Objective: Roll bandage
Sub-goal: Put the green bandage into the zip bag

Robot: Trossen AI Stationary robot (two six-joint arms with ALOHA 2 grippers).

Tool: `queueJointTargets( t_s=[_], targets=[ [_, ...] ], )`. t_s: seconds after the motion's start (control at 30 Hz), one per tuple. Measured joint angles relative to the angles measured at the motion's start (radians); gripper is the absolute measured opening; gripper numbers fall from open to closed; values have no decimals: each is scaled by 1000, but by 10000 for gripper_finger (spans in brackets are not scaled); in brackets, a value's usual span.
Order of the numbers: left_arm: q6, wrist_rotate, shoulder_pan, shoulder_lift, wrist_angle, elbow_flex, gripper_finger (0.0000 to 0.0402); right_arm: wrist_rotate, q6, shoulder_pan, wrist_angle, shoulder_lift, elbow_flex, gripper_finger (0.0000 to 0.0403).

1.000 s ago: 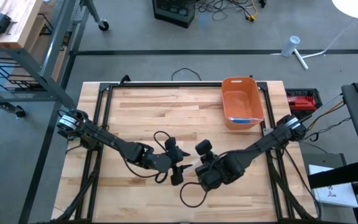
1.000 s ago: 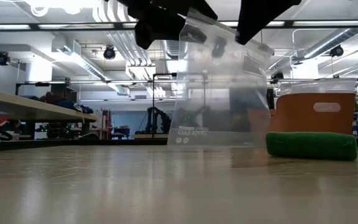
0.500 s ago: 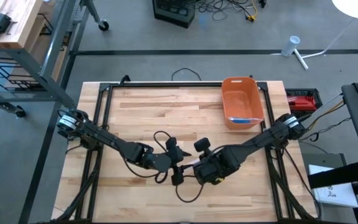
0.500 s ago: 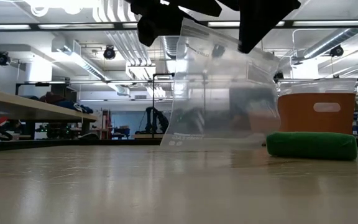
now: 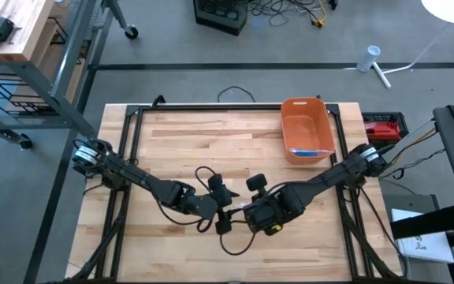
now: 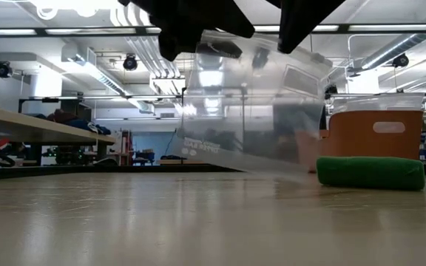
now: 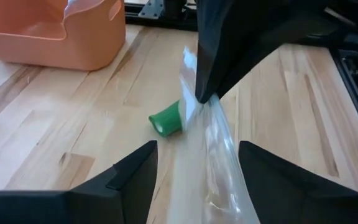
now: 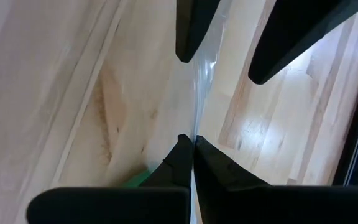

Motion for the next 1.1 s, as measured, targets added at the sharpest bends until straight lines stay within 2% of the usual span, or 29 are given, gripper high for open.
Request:
queueJointTargets(
  t_s=[0.27,0.8,1.1],
  targets=[
    [1,0,0,5,1,1,190,-48,1,5,-1,-2,5,0],
    [151,3,-4,5,5,38,162,-105,8,5,1,-2,1,0],
    [193,114,-8,5,36,38,168,-105,4,3,1,-2,1,0]
  ],
)
